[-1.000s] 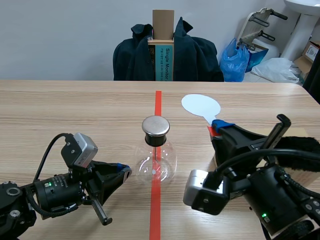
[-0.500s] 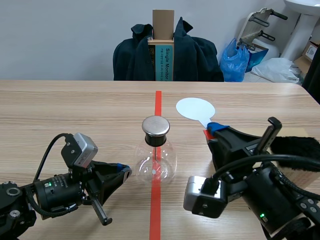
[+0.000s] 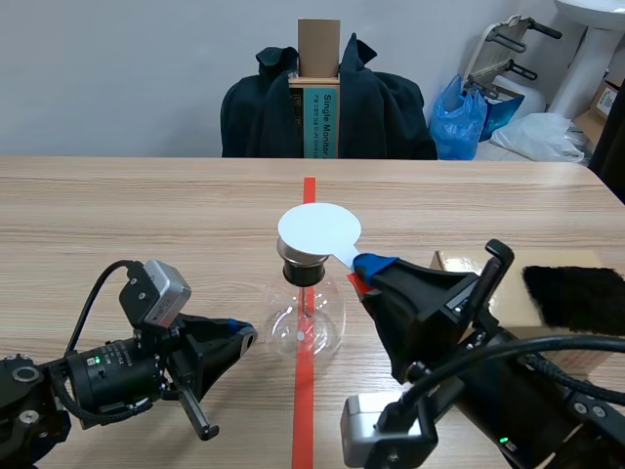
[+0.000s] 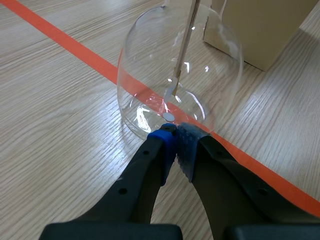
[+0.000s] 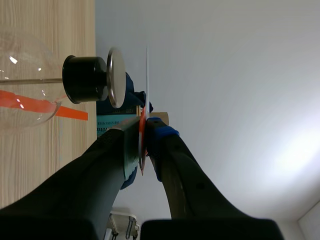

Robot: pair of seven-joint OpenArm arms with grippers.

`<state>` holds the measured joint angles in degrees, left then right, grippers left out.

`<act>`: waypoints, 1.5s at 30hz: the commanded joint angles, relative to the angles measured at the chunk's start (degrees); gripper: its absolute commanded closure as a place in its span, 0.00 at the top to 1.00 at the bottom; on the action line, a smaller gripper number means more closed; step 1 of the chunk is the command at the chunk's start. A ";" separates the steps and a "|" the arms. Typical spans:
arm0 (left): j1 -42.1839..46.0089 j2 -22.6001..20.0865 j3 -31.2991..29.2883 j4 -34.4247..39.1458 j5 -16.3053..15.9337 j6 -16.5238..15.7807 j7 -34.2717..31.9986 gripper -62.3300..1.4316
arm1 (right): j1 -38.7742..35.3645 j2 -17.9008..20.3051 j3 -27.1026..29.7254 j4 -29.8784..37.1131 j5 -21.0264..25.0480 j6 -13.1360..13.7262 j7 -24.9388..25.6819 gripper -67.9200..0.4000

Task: Do the electroscope experiment.
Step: 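Bring the plate to the electroscope and point at the metal foil, then move the plate toward and away from the electroscope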

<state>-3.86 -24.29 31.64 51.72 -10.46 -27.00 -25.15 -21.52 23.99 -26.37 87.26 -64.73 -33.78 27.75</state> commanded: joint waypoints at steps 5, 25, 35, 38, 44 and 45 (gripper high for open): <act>-0.92 -0.17 -0.04 1.09 -0.42 -0.09 -0.81 0.07 | 0.59 0.31 0.52 0.92 -0.66 -0.46 1.09 0.02; -0.92 -0.17 -0.04 1.09 -0.42 -0.09 -0.83 0.07 | 1.36 0.31 0.59 0.90 -3.08 -0.44 -0.46 0.02; -0.92 -0.17 -0.04 1.09 -0.42 -0.09 -0.85 0.07 | 2.03 0.31 0.59 0.85 -3.23 2.16 -9.11 0.02; -0.92 -0.17 -0.04 1.09 -0.42 -0.09 -0.85 0.07 | 2.34 0.31 0.74 0.66 -3.23 2.56 -11.63 0.02; -0.92 -0.17 -0.04 1.09 -0.42 -0.09 -0.87 0.07 | 2.64 0.31 1.01 0.61 -3.23 2.56 -15.67 0.02; -0.92 -0.17 -0.04 1.09 -0.42 -0.09 -0.87 0.07 | 2.64 0.31 1.14 0.61 -3.23 2.56 -16.11 0.02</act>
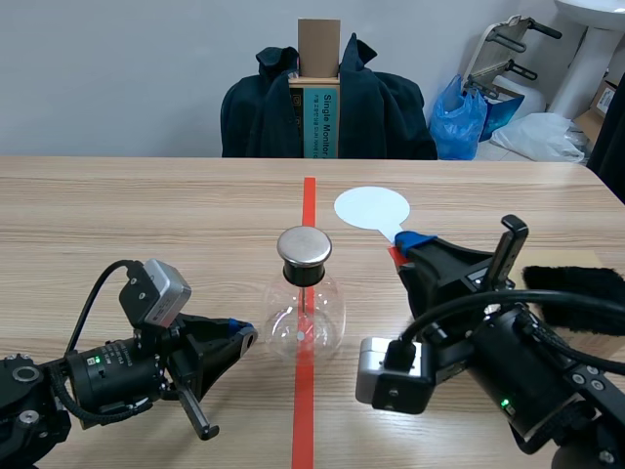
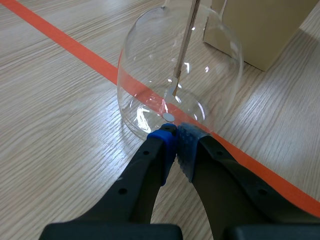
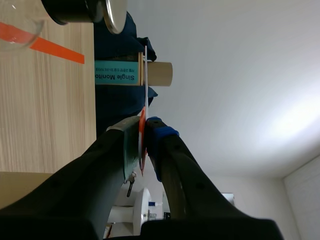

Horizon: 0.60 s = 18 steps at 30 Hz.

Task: Do the electroscope experiment.
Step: 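Move the plate toward and away from the electroscope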

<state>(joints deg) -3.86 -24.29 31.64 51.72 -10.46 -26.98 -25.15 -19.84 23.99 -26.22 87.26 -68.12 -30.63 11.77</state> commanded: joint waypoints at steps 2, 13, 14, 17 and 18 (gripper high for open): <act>-0.92 -0.17 -0.04 1.09 -0.42 -0.11 -0.87 0.07 | 0.96 0.31 1.20 0.61 0.15 -0.59 -0.85 0.02; -0.92 -0.17 -0.04 1.09 -0.42 -0.11 -0.87 0.07 | 0.96 0.31 1.18 0.26 0.15 -0.59 -1.84 0.02; -0.92 -0.17 -0.04 1.09 -0.42 -0.11 -0.87 0.07 | 0.96 0.31 1.18 0.26 0.15 -0.59 -1.31 0.02; -0.92 -0.17 -0.04 1.09 -0.42 -0.11 -0.87 0.07 | 0.96 0.31 1.18 0.26 0.15 -0.57 0.74 0.02; -0.92 -0.17 -0.04 1.09 -0.42 -0.11 -0.87 0.07 | 0.96 0.31 1.18 0.26 0.15 -0.57 1.62 0.02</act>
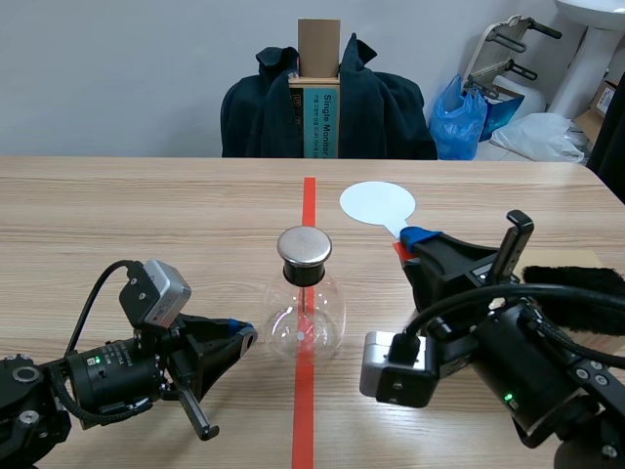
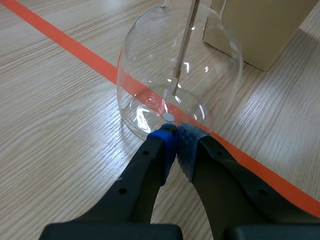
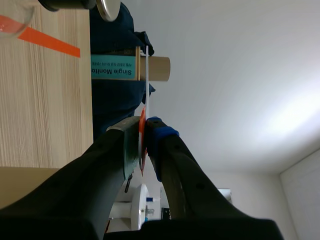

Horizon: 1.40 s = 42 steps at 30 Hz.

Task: Do the electroscope experiment.
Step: 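Move the plate toward and away from the electroscope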

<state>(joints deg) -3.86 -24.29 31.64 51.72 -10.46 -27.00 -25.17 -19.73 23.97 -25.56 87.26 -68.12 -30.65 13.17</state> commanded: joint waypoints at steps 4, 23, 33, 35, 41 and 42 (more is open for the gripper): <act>-0.92 -0.17 -0.04 1.09 -0.42 -0.09 -0.85 0.07 | 0.85 0.33 0.52 0.26 0.15 -0.55 4.07 0.02; -0.92 -0.17 -0.04 1.09 -0.42 -0.09 -0.85 0.07 | 0.85 0.33 0.52 0.26 0.15 -0.55 15.23 0.02; -0.92 -0.17 -0.04 1.09 -0.42 -0.09 -0.85 0.07 | 0.83 0.33 0.52 0.26 0.15 -0.55 16.41 0.02; -0.92 -0.17 -0.04 1.09 -0.42 -0.09 -0.85 0.07 | 0.83 0.33 0.52 0.26 0.15 -0.55 16.39 0.02; -0.92 -0.17 -0.04 1.09 -0.42 -0.09 -0.85 0.07 | 0.83 0.33 0.52 0.26 0.17 -0.55 14.60 0.02; -0.92 -0.17 -0.04 1.09 -0.42 -0.09 -0.85 0.07 | 0.83 0.33 0.52 0.26 0.17 -0.55 13.90 0.02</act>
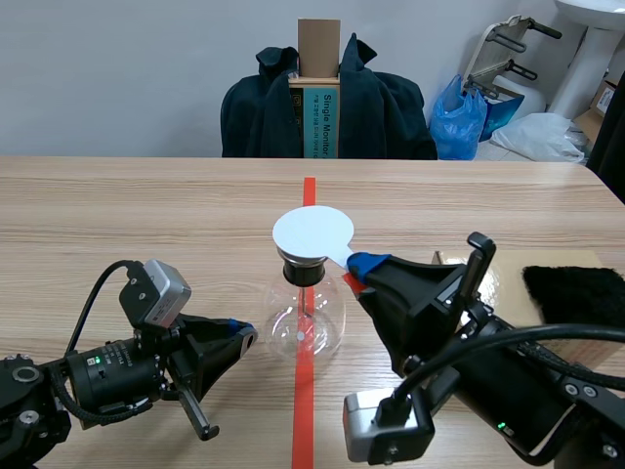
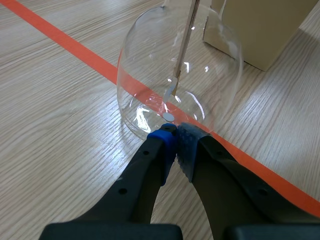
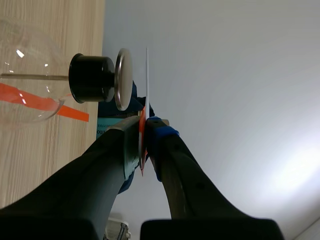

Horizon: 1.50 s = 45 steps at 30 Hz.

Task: Do the electroscope experiment.
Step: 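Move the plate toward and away from the electroscope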

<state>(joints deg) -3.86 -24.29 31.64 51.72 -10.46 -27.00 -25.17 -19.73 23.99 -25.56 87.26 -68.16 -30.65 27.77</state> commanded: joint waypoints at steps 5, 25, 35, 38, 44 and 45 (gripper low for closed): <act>-0.92 -0.17 -0.04 1.09 -0.42 -0.09 -0.85 0.07 | 0.83 0.31 0.52 0.26 0.24 -0.55 -5.60 0.02; -0.92 -0.17 -0.04 1.09 -0.42 -0.09 -0.96 0.07 | -3.89 0.31 3.85 0.68 0.90 -2.40 -25.05 0.02; -0.92 -0.17 -0.04 1.09 -0.42 -0.09 -0.94 0.07 | -15.63 0.31 15.17 7.80 7.43 -12.15 -18.73 0.02; -0.92 -0.17 -0.04 1.09 -0.42 -0.09 -0.90 0.07 | -19.12 0.31 18.69 10.36 10.43 -14.21 -15.82 0.02; -0.92 -0.17 -0.04 1.09 -0.42 -0.09 -0.90 0.07 | -25.35 0.31 25.42 14.78 15.58 -14.21 -11.56 0.02; -0.92 -0.17 -0.04 1.09 -0.42 -0.09 -0.90 0.07 | -26.21 0.31 26.43 15.37 16.44 -14.21 -10.97 0.02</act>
<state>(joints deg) -3.86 -24.29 31.64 51.72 -10.46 -27.00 -25.17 -46.24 23.97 0.56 101.56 -52.21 -41.56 16.78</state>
